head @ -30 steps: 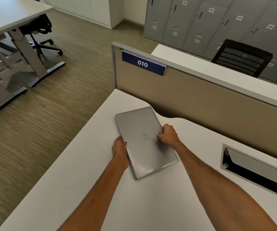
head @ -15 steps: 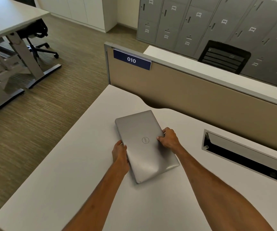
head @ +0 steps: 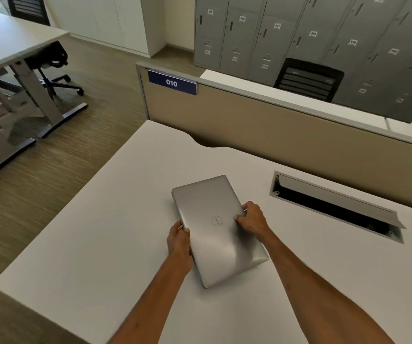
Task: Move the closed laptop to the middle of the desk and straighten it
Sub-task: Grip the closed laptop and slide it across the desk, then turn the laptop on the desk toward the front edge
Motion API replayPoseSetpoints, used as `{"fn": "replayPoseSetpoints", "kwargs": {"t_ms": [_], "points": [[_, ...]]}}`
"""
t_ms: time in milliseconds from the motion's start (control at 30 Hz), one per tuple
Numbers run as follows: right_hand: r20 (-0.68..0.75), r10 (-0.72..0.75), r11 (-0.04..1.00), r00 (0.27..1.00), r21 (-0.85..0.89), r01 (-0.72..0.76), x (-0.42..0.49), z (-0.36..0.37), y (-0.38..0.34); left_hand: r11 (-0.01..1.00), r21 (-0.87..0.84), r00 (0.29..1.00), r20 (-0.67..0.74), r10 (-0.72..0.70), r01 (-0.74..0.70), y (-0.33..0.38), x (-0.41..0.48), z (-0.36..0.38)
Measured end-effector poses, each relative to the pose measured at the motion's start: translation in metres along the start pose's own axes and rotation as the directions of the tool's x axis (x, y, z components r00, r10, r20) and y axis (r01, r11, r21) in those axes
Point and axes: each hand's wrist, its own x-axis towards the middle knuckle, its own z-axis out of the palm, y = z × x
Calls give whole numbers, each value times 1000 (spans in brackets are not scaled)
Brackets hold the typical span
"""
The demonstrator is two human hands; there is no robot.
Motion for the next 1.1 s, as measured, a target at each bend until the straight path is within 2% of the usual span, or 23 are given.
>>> {"fn": "replayPoseSetpoints", "kwargs": {"t_ms": [500,900,1100], "points": [[-24,75,997,997,35,-74,-96,-35,138,998,3,998,14,-55,55,-134,-83,14],[-11,145,988,989,50,-144,-129,-57,201,994,-35,995,-2,-102,102,-199,-117,32],[-20,170,984,985,56,-169,-135,-60,221,994,27,994,-7,-106,106,-221,-110,37]]}}
